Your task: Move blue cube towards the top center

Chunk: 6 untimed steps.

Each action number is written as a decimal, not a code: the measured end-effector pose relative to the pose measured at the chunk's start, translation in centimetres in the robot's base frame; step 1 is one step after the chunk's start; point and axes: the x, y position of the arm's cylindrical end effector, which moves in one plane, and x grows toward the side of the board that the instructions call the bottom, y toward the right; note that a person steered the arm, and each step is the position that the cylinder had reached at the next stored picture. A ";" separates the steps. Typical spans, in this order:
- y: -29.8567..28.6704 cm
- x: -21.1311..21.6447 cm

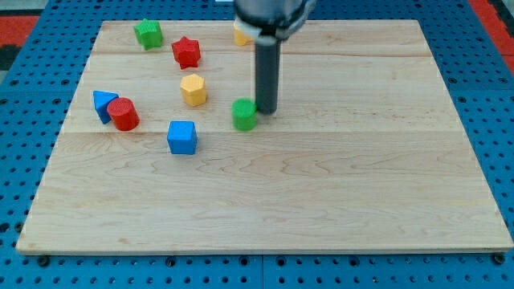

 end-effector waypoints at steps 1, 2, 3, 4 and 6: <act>-1.1 8.8; -11.5 9.9; -13.6 5.8; -11.6 1.6; 0.6 -7.6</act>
